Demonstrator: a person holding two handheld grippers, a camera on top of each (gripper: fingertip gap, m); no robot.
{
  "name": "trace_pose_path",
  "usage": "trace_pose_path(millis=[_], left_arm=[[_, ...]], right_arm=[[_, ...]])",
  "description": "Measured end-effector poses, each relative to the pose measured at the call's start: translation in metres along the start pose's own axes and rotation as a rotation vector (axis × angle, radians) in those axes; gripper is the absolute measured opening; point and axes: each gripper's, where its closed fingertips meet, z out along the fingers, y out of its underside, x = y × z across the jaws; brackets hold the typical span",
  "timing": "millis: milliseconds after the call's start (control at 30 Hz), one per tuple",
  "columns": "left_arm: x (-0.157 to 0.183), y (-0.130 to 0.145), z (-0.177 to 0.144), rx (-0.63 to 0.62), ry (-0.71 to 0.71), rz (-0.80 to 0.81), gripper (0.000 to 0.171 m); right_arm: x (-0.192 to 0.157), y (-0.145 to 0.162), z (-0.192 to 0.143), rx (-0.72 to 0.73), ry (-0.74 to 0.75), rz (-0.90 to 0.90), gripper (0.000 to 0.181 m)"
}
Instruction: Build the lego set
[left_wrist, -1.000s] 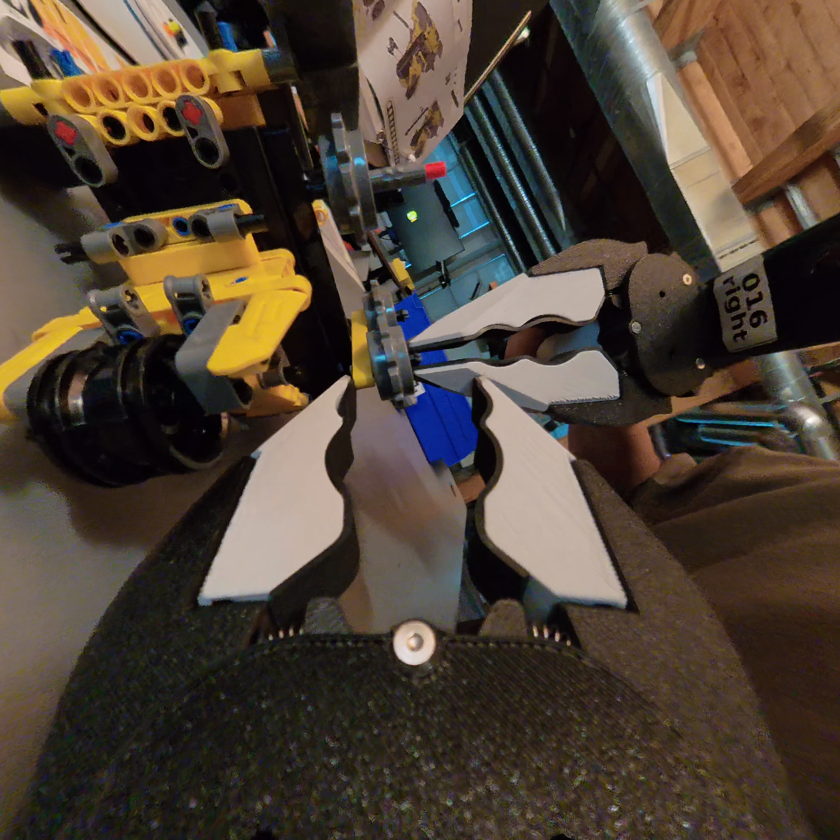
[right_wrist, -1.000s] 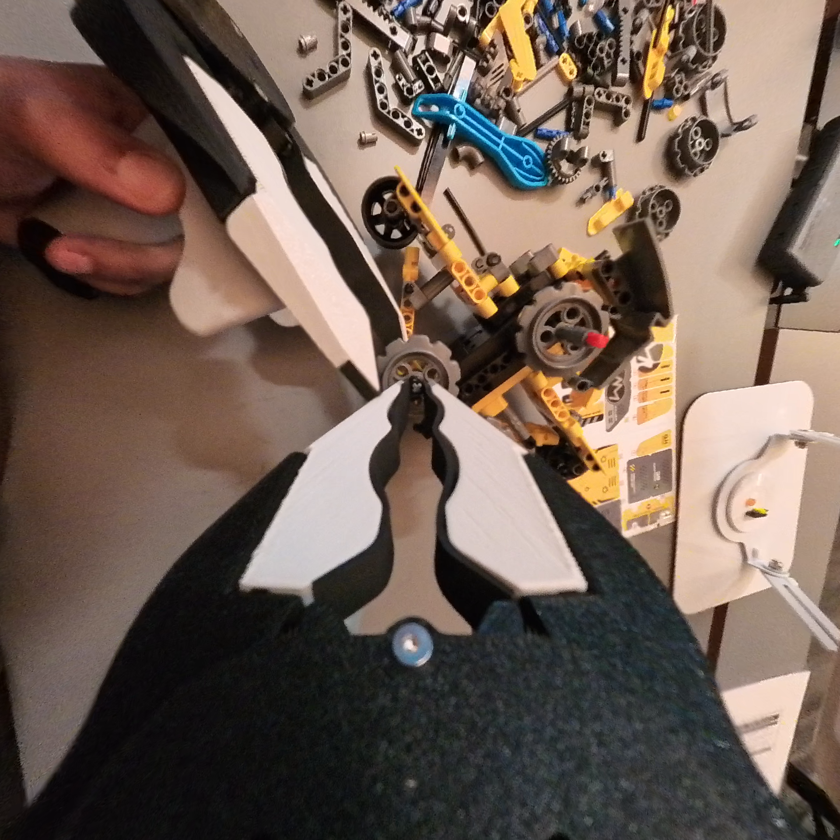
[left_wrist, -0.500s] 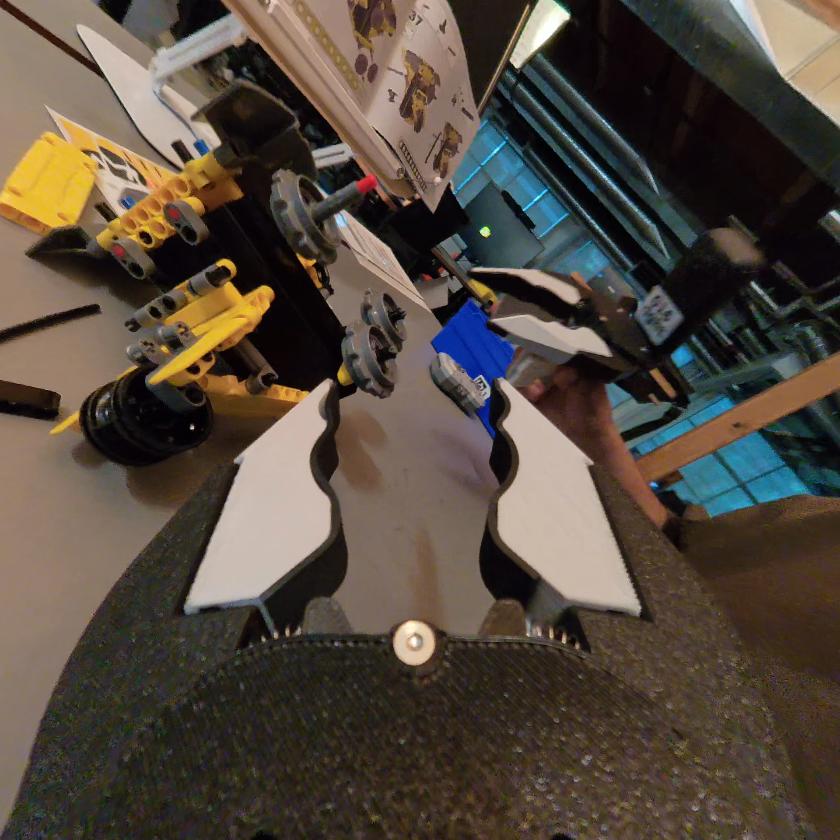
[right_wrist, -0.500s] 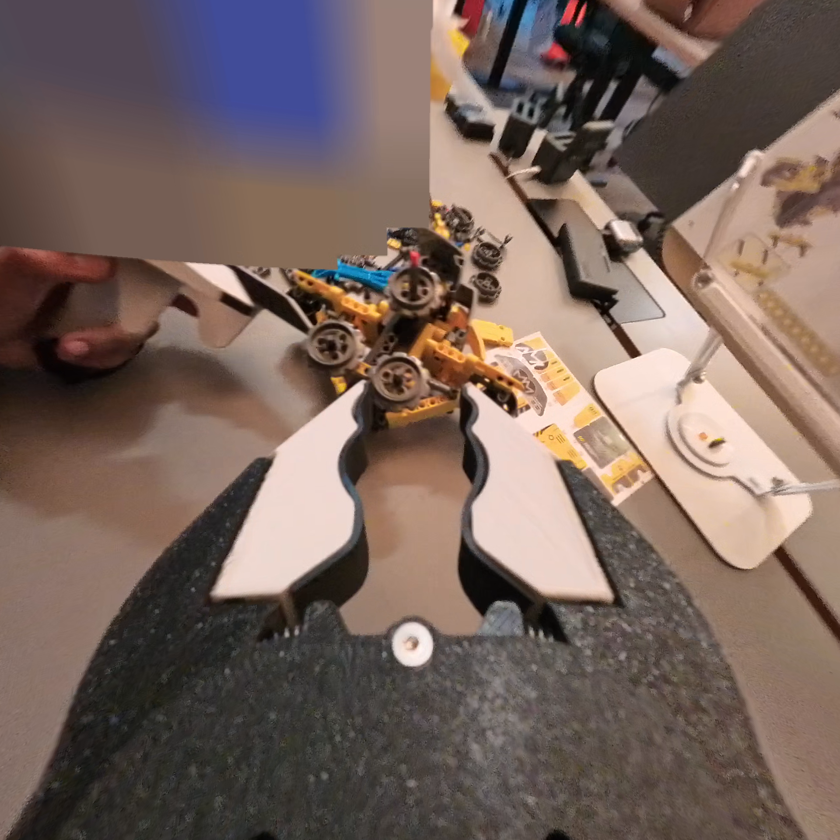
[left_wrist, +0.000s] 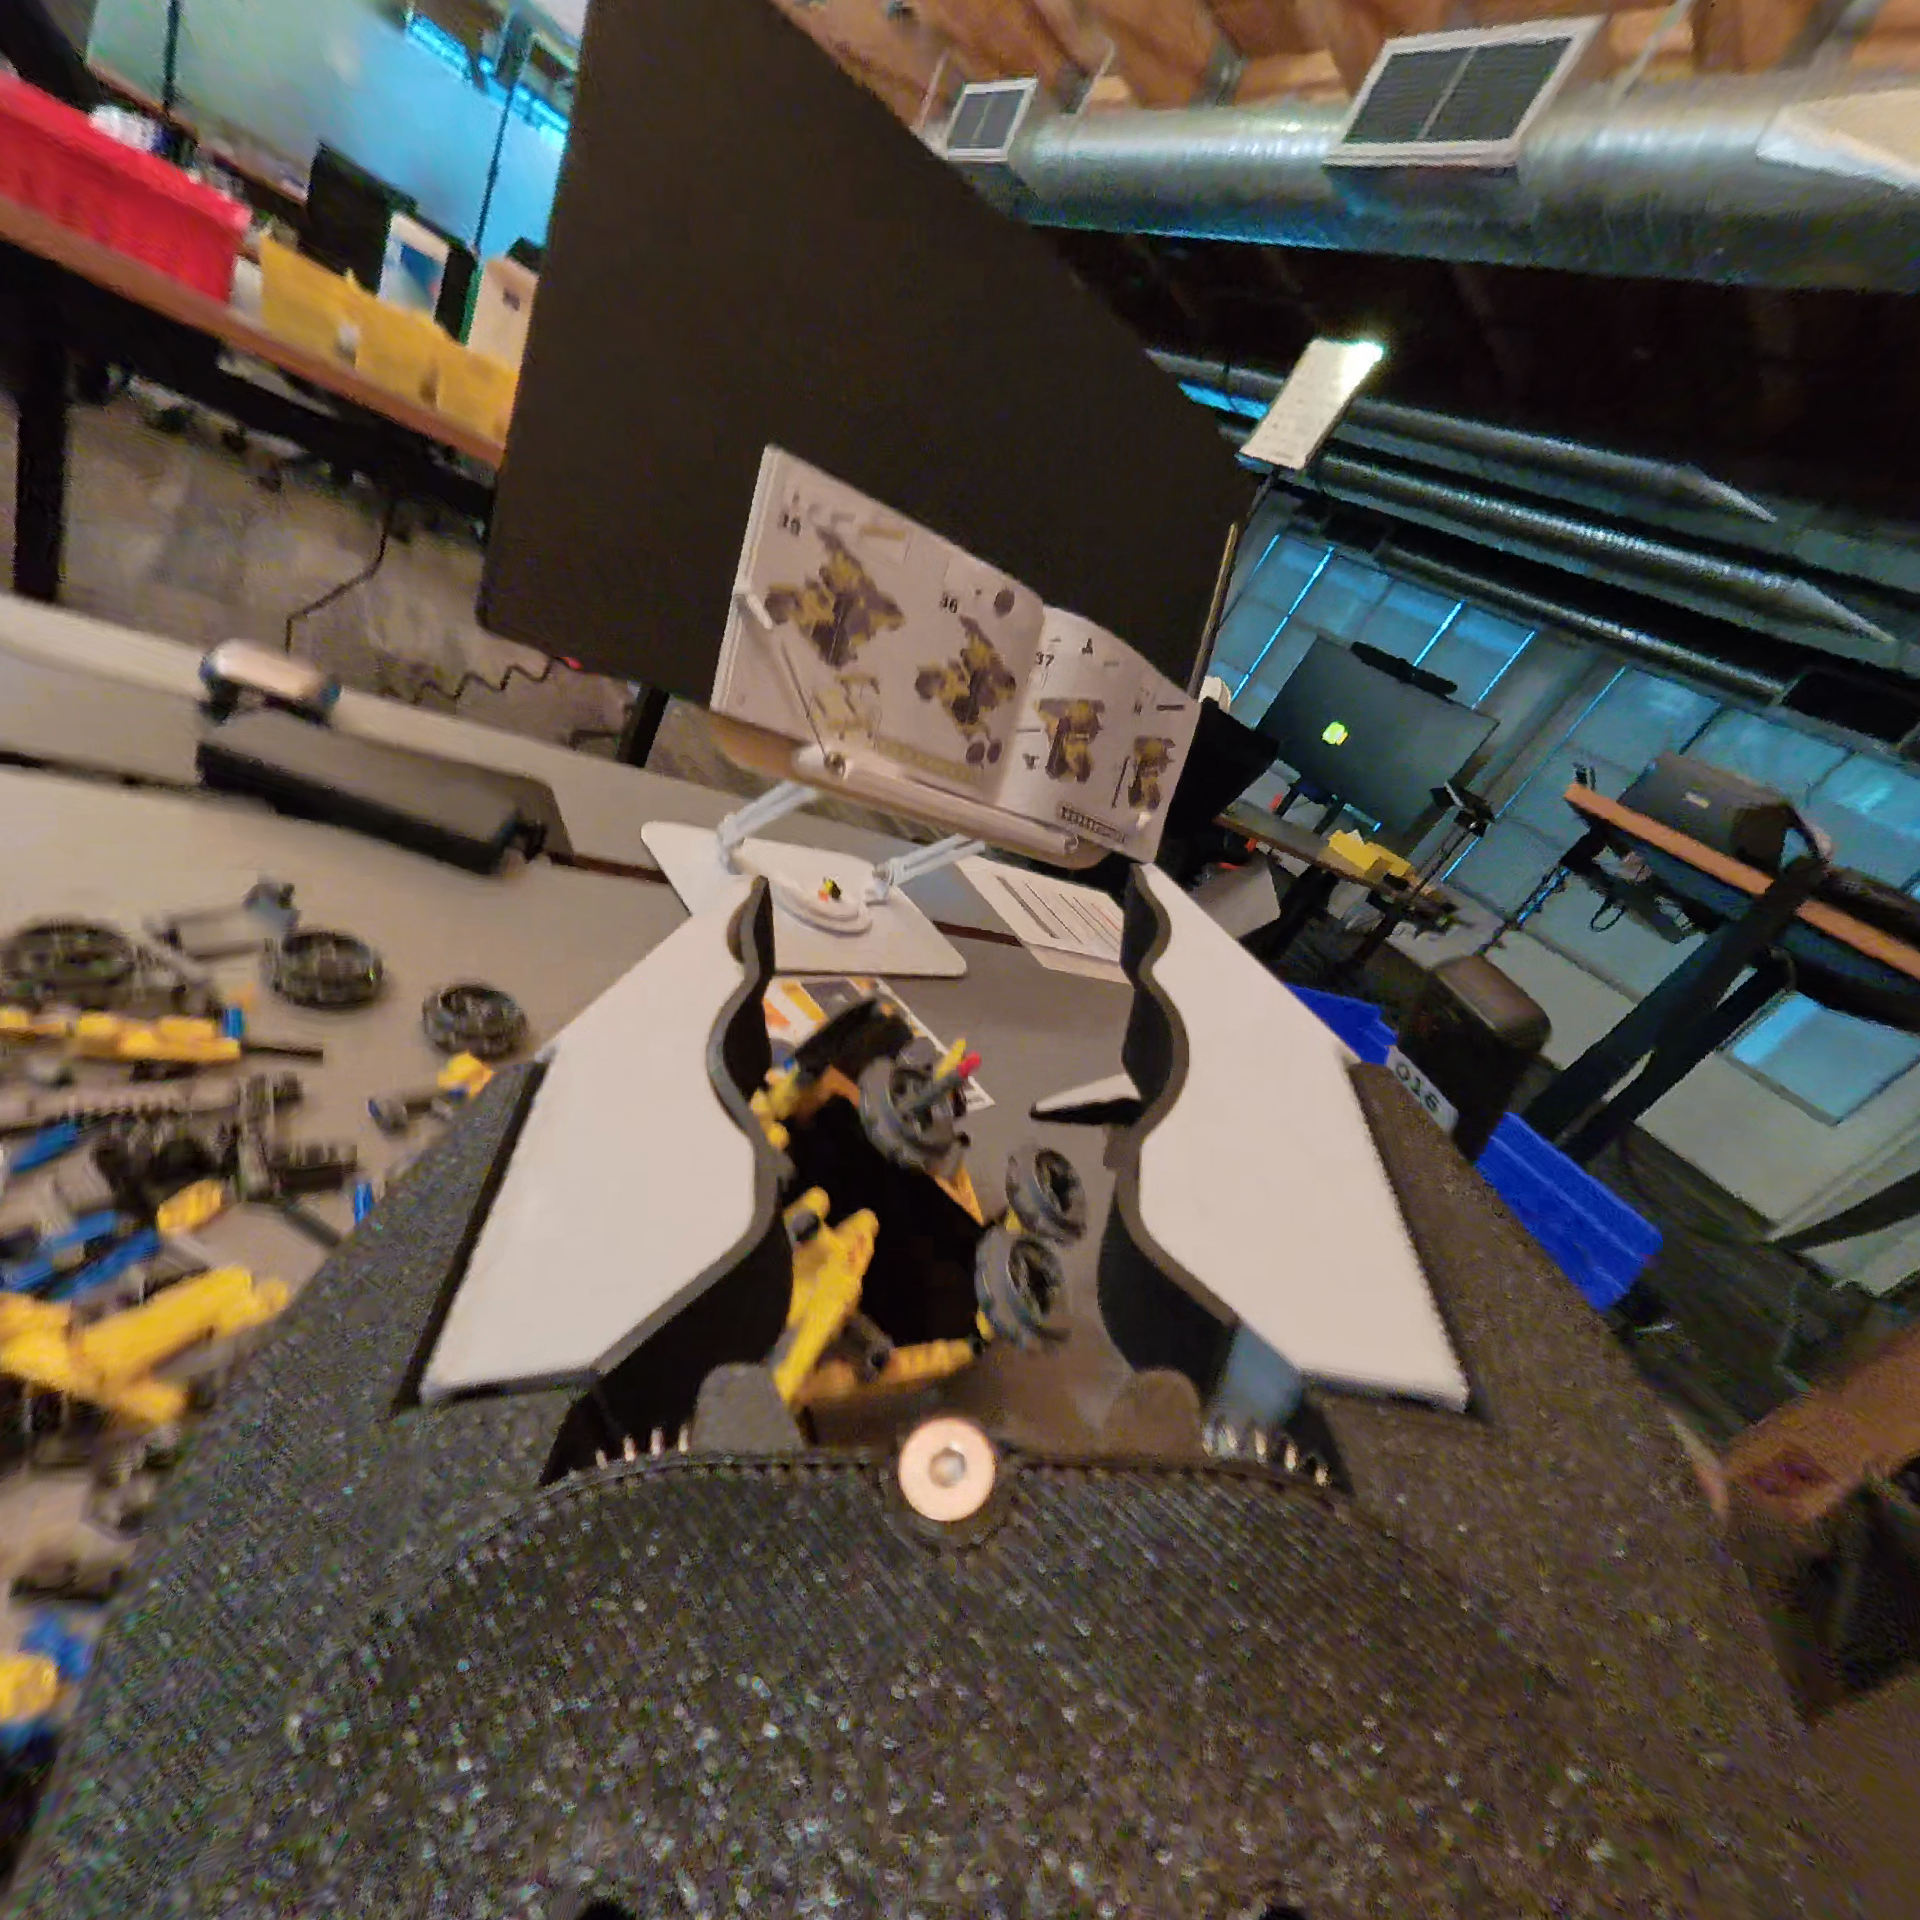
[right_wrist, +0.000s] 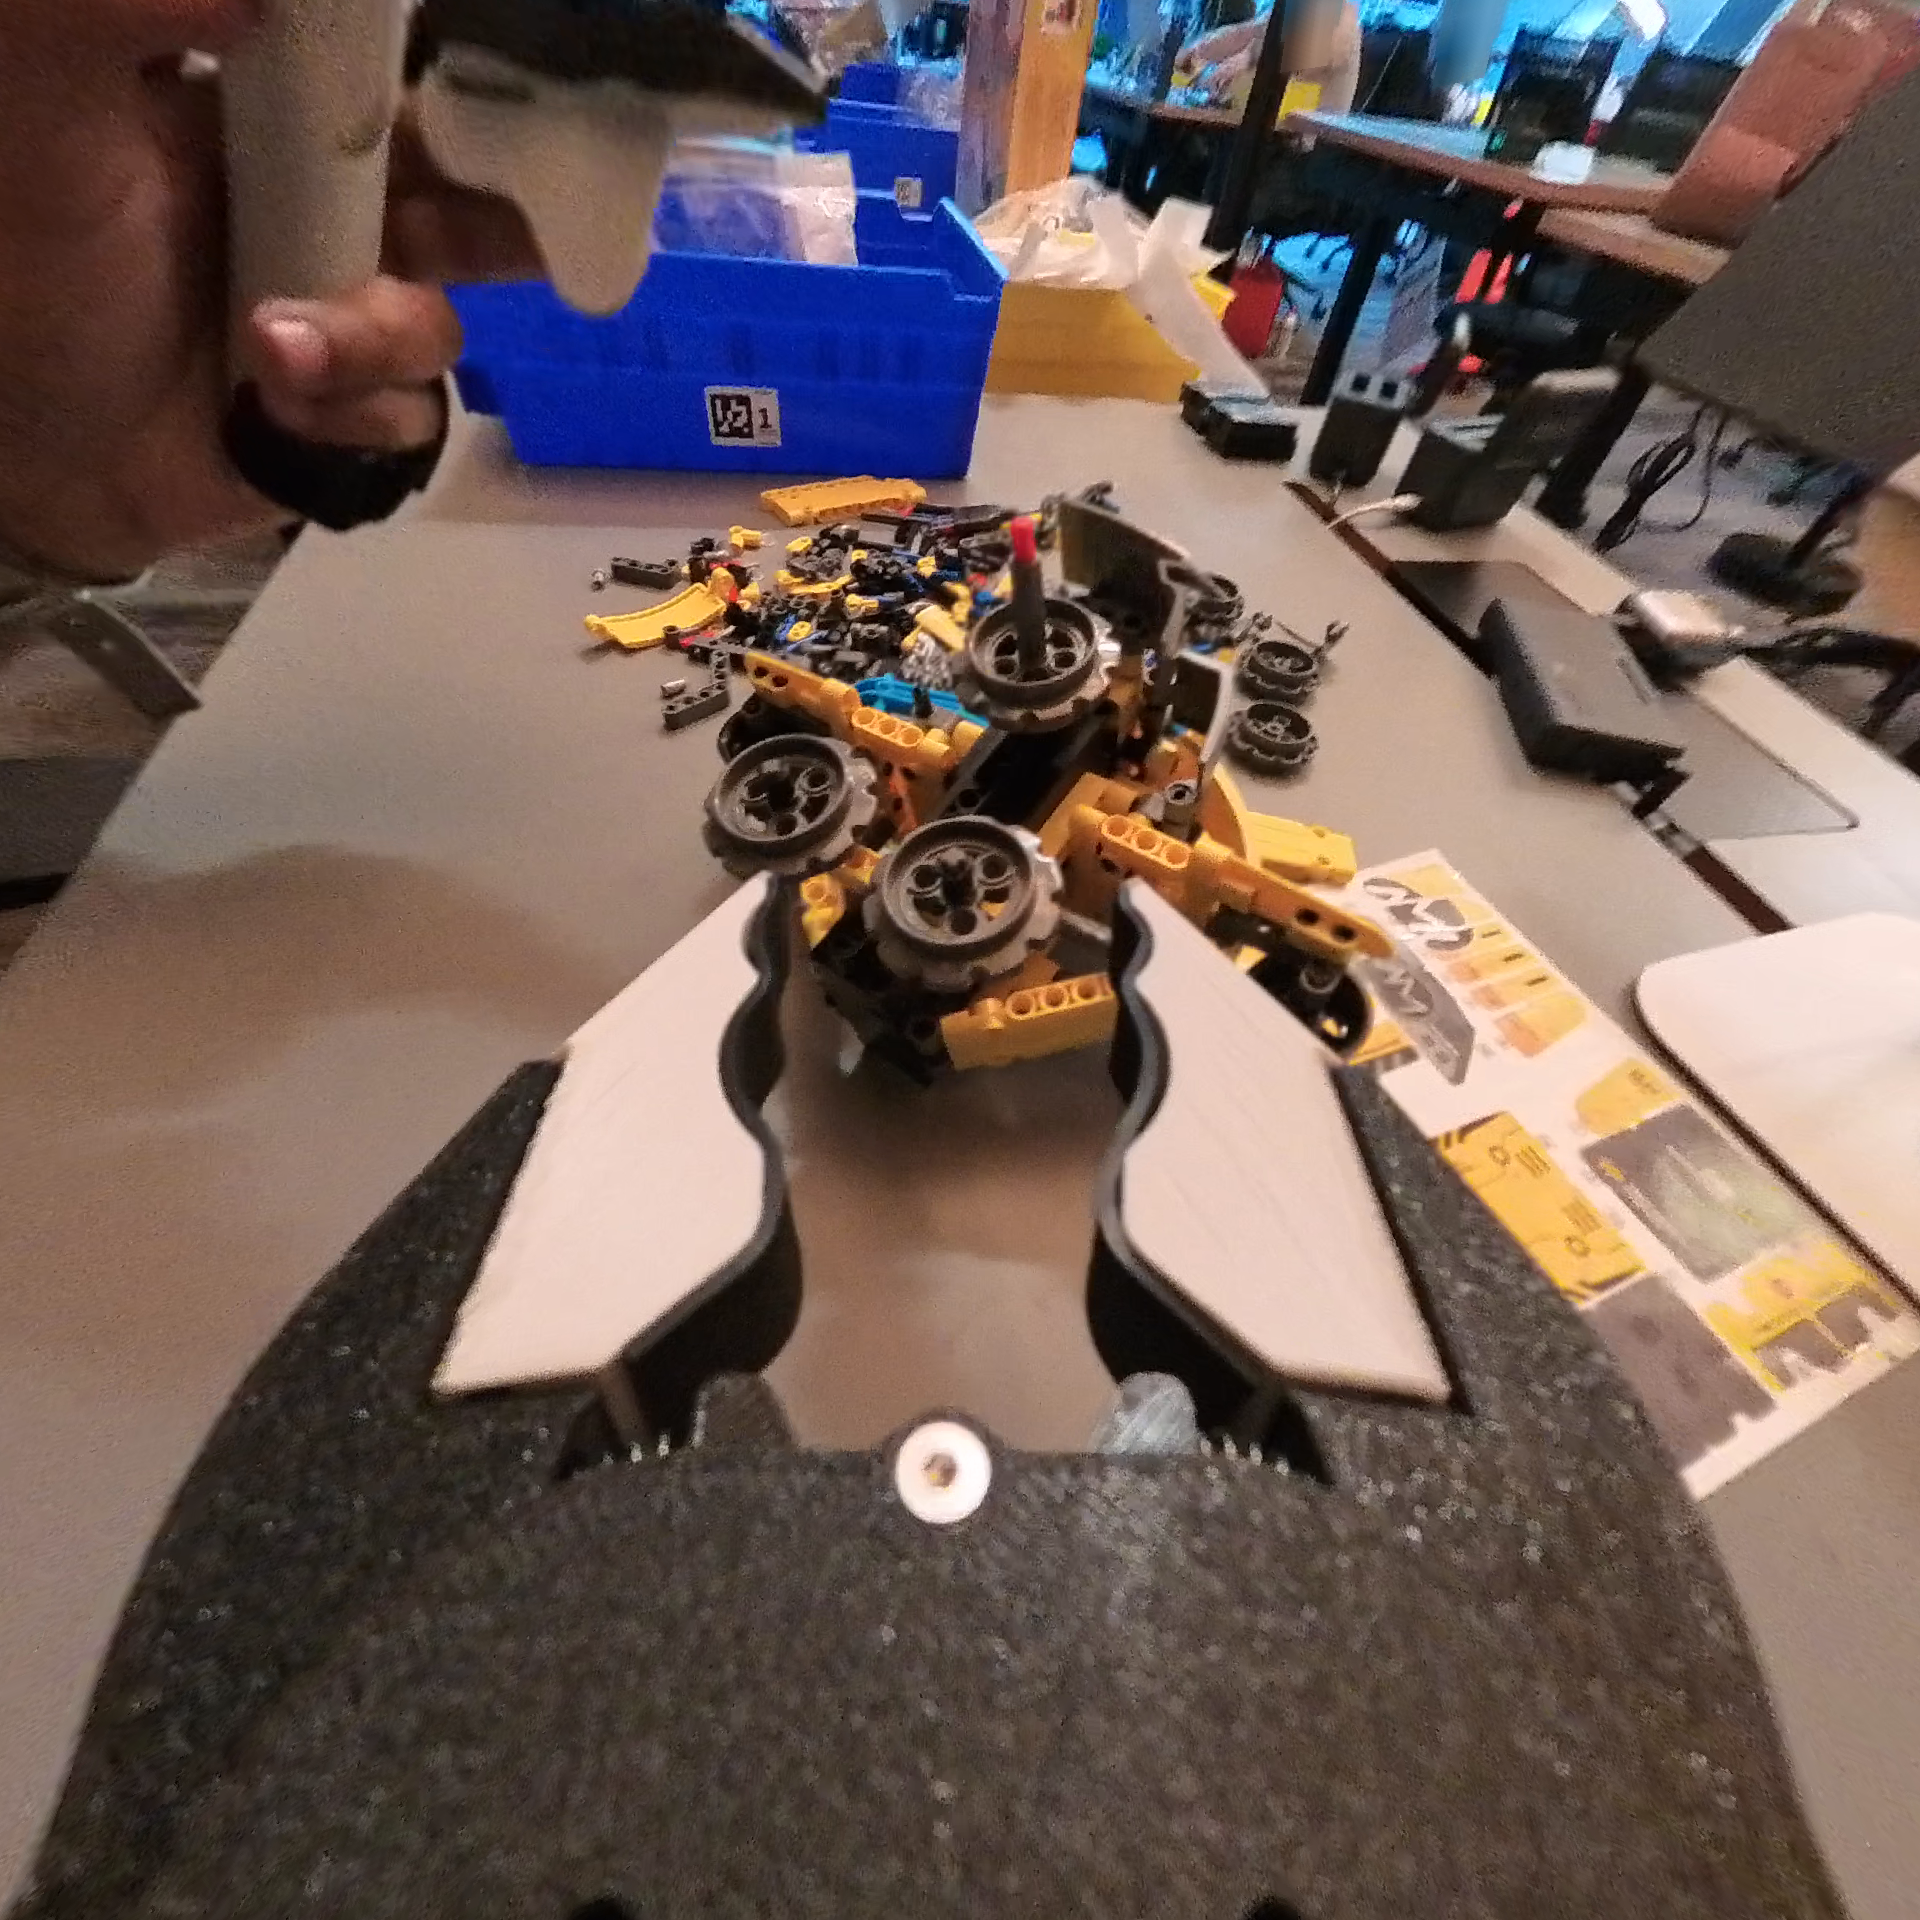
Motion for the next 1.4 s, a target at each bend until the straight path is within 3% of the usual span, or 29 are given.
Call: trace_pose_path(millis=[133,233,300,500,700,833,967,1067,1233,1400], left_arm=[[0.001,-0.009,0.045,-0.041,0.088,0.067,0.066],[-0.009,-0.003,0.073,-0.089,0.125,0.085,0.066],[-0.019,0.002,0.083,-0.112,0.144,0.063,0.066],[-0.049,0.029,0.078,-0.115,0.150,-0.009,0.067],[-0.052,0.045,0.081,-0.172,0.199,-0.073,0.067],[-0.041,0.065,0.089,-0.232,0.228,-0.063,0.066],[-0.034,0.086,0.096,-0.297,0.249,-0.067,0.064],[-0.029,0.089,0.097,-0.301,0.266,-0.085,0.065],[-0.026,0.086,0.096,-0.284,0.270,-0.082,0.064],[-0.021,0.081,0.094,-0.258,0.284,-0.087,0.064]], right_arm=[[0.001,0.007,0.012,-0.045,-0.020,0.015,0.065],[0.001,0.005,0.016,-0.042,-0.021,0.017,0.044],[0.002,0.006,0.014,-0.055,-0.003,0.015,0.039],[-0.004,0.016,-0.014,-0.068,0.055,0.086,0.039],[-0.031,0.025,-0.054,-0.048,0.206,0.120,0.039],[-0.049,0.023,-0.058,-0.054,0.245,0.167,0.039],[-0.056,0.015,-0.052,-0.023,0.190,0.254,0.036],[-0.060,0.012,-0.050,-0.006,0.136,0.307,0.034],[-0.064,0.006,-0.061,0.003,0.109,0.293,0.046],[-0.031,-0.011,-0.089,0.064,0.188,0.158,0.051]])
